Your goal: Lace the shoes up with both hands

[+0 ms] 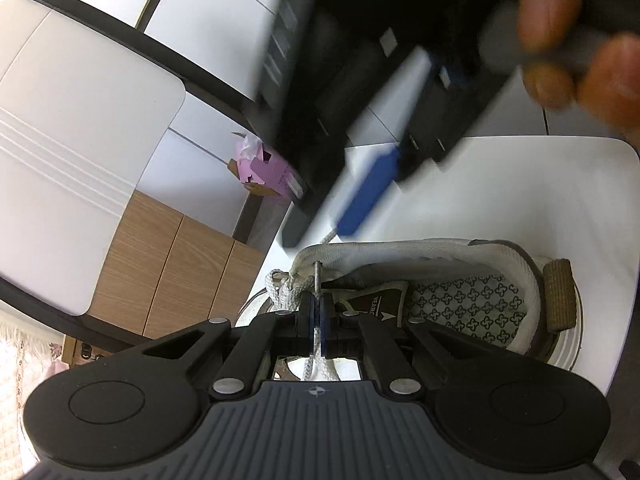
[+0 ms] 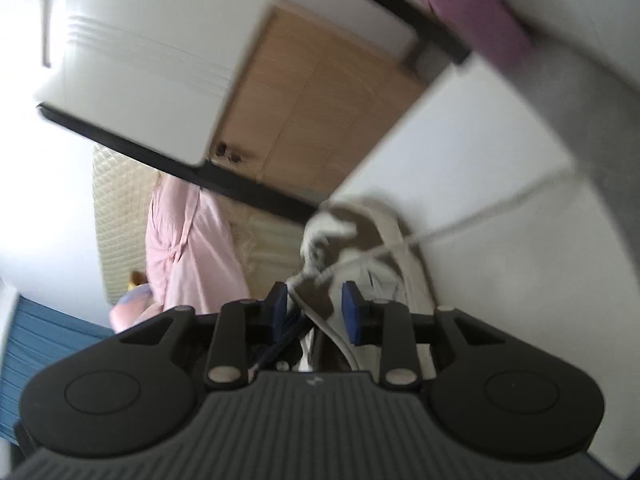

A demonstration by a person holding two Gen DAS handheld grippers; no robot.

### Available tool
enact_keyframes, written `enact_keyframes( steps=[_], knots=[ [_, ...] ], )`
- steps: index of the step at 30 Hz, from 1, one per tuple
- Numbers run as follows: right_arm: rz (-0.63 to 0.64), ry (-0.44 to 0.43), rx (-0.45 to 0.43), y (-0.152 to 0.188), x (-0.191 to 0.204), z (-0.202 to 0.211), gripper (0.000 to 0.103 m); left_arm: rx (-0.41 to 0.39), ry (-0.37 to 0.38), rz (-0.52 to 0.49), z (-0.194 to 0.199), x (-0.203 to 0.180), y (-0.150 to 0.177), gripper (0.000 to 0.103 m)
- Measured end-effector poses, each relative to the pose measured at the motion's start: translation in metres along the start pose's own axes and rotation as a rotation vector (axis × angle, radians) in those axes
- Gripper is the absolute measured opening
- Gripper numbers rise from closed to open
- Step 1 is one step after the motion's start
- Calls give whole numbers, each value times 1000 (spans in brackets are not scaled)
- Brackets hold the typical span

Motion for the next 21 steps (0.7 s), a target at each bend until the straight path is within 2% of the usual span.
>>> enact_keyframes(
  steps=[1, 2, 3, 5, 7, 9, 11, 21],
  knots=[
    [22, 9, -63, -5, 3, 9, 24, -1, 0, 1, -1, 0, 0, 3],
    [53, 55, -135, -11, 3, 17, 18, -3, 0, 4, -2, 0, 0, 3],
    [96, 114, -193, -15, 2, 23, 16, -4, 0, 7, -2, 0, -1, 3],
    [138, 176, -183, -12, -1, 20, 9, -8, 4, 15, -3, 1, -2, 3],
    [162, 219, -151, -6, -5, 15, 8, -12, 10, 24, -3, 2, -3, 3],
    [183, 205, -120, 3, 0, 10, 8, -20, 20, 35, -1, 3, -4, 3],
    [257, 210, -104, 12, 9, 7, 8, -31, 36, 51, 1, 3, -4, 3],
    [544, 295, -137, 29, 36, 4, 2, -95, 133, 148, 6, 11, -5, 3]
  ],
)
Point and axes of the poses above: each gripper's, at about its wrist camera, not at the fingertips, and z roughly against the way its jaws point, x to its left, y to its underside, the point moved 10 cm from there along -z, roughly the way its jaws point, and after that the axes turned 14 degrees about y, right-handed, at the moved point
